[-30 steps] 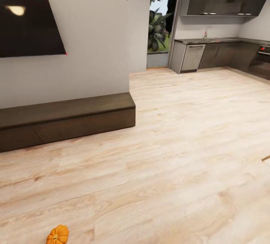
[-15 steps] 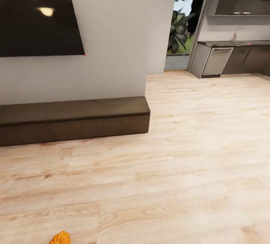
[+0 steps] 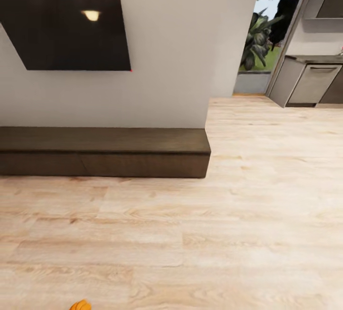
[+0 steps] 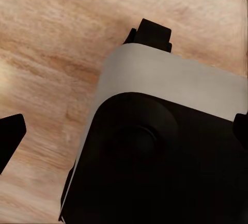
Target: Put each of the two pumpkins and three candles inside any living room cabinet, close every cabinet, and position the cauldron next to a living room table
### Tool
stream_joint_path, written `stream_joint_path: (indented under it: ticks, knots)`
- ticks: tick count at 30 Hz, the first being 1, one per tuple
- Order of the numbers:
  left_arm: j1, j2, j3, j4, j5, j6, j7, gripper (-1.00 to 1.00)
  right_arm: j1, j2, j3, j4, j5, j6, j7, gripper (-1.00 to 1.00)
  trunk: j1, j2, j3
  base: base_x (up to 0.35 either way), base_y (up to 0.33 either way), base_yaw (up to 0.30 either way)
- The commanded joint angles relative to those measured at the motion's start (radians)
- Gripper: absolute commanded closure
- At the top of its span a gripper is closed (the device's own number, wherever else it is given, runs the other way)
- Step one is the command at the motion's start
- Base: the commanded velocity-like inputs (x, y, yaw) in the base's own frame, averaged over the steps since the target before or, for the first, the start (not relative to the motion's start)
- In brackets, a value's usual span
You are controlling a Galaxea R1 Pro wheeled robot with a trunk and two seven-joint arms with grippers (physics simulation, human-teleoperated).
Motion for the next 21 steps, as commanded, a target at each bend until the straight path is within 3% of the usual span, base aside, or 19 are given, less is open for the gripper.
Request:
stream_joint_path:
  ticks: [1,21]
  knots:
    - [0.000,0.000,0.000,0.000,0.000,0.000,0.000,-1.00,0.000,0.000,0.000,0.000,0.000,0.001,0.000,-1.00,0.000,0.000,0.000,0.297,-0.091,0.175]
    - [0.000,0.000,0.000,0.000,0.000,0.000,0.000,-1.00,0.000,-0.013,0.000,-0.001,0.000,0.002,0.002,-1.00,0.000,0.000,0.000,0.323,-0.067,0.017]
